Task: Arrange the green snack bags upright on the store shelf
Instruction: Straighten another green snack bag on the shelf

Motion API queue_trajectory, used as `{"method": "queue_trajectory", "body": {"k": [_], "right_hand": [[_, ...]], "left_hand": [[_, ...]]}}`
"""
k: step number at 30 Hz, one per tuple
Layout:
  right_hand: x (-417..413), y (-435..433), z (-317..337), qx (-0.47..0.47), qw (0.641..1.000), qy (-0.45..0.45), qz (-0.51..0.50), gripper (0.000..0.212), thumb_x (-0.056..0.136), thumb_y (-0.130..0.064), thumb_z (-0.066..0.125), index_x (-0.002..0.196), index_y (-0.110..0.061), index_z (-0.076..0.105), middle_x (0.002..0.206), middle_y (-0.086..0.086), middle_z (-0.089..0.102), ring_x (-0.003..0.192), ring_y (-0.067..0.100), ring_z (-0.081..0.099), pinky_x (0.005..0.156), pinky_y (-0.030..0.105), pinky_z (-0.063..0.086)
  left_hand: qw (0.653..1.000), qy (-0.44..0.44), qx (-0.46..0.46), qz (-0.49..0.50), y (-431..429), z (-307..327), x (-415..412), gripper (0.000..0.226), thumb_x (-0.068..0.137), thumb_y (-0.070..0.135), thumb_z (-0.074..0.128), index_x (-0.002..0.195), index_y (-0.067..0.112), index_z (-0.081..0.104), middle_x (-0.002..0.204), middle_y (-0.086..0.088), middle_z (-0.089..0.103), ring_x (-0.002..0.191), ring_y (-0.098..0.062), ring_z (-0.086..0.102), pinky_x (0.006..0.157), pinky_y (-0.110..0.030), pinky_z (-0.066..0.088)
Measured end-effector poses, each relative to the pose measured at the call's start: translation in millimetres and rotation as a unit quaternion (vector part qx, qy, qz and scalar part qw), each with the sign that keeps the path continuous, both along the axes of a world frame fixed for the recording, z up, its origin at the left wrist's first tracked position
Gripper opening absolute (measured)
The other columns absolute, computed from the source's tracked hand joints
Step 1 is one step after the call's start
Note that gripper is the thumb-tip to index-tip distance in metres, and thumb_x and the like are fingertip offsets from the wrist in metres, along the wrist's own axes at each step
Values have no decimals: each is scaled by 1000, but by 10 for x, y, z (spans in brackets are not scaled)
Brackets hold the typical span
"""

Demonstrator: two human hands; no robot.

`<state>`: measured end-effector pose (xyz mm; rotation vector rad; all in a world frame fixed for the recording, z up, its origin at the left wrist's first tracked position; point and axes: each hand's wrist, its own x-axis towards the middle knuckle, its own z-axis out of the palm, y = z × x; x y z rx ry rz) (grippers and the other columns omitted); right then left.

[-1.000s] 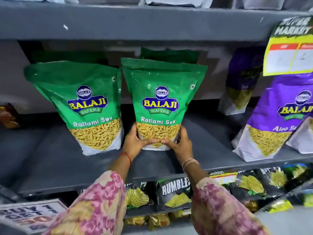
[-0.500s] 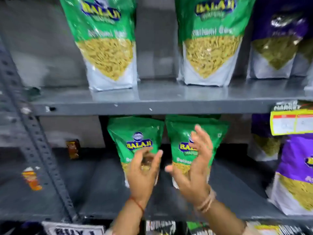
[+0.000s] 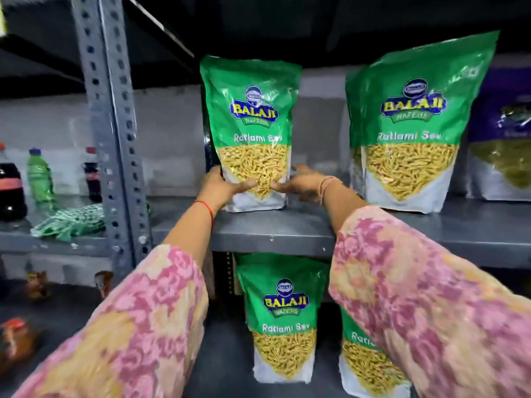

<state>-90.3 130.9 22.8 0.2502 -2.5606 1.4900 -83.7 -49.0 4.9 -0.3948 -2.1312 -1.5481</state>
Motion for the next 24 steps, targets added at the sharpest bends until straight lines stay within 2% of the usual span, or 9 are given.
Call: {"method": "queue_trajectory", "body": {"k": [4,7,10,13,15,17,19,22,24], "right_hand": [[-106,-52,-65,-41,999,34,9,61,80,-13,67,129,1,35,138,20,48,125,32,47,102,43,42],[-25,-61,-69,-53,997,63,-3,55,78,-8,68,125,2,39,133,23,50,111,28,52,80,36,49],[107,-46,-17,-4,994,108,-30,59,73,-14,74,120,-2,41,126,18,53,112,30,52,88,41,47],[348,-63,30,-28,988,154,-6,51,70,-21,77,101,-12,39,99,5,54,96,24,53,71,38,50],[484,-105,2,-71,984,163,33,51,69,-23,78,99,-17,37,110,8,58,102,26,57,69,41,52],[584,-158,-52,-96,980,163,59,51,69,-23,78,99,-21,37,120,12,60,109,28,58,79,47,54],[645,-213,-115,-107,979,161,71,46,69,-21,77,92,-28,38,121,16,61,110,31,59,85,48,53],[664,-255,-222,-122,978,153,75,45,68,-20,78,87,-32,39,121,17,61,112,33,57,77,36,49],[662,-253,-281,-129,979,142,75,48,68,-20,78,93,-29,39,121,18,61,113,35,57,83,44,52]], "left_hand": [[1000,-24,9,2,-22,-42,-95,77,56,19,81,121,2,43,123,-18,55,110,-29,55,98,-42,45],[1000,-11,13,8,-59,-32,-91,64,63,12,77,118,3,45,112,-13,56,99,-23,55,89,-37,46],[998,-12,35,-60,-109,-7,11,55,68,-3,70,118,-4,47,124,-19,56,110,-29,56,98,-44,46],[992,0,69,-108,-236,49,175,40,72,-5,65,108,5,50,106,-7,62,87,-15,63,67,-20,55],[989,4,67,-129,-361,92,288,28,72,-4,64,91,14,54,86,5,67,69,-2,65,51,-12,51],[989,1,56,-136,-478,97,372,27,72,-3,64,83,19,54,79,7,67,63,0,66,48,-14,52],[990,-13,45,-133,-541,69,444,27,73,-3,63,88,17,54,83,5,64,62,0,66,48,-15,53],[989,-41,45,-138,-565,-1,508,39,74,-3,63,107,12,50,89,2,63,76,-9,63,54,-18,56],[988,-47,45,-142,-571,-29,521,43,74,-3,63,113,10,48,91,1,63,82,-11,61,60,-22,57]]}}
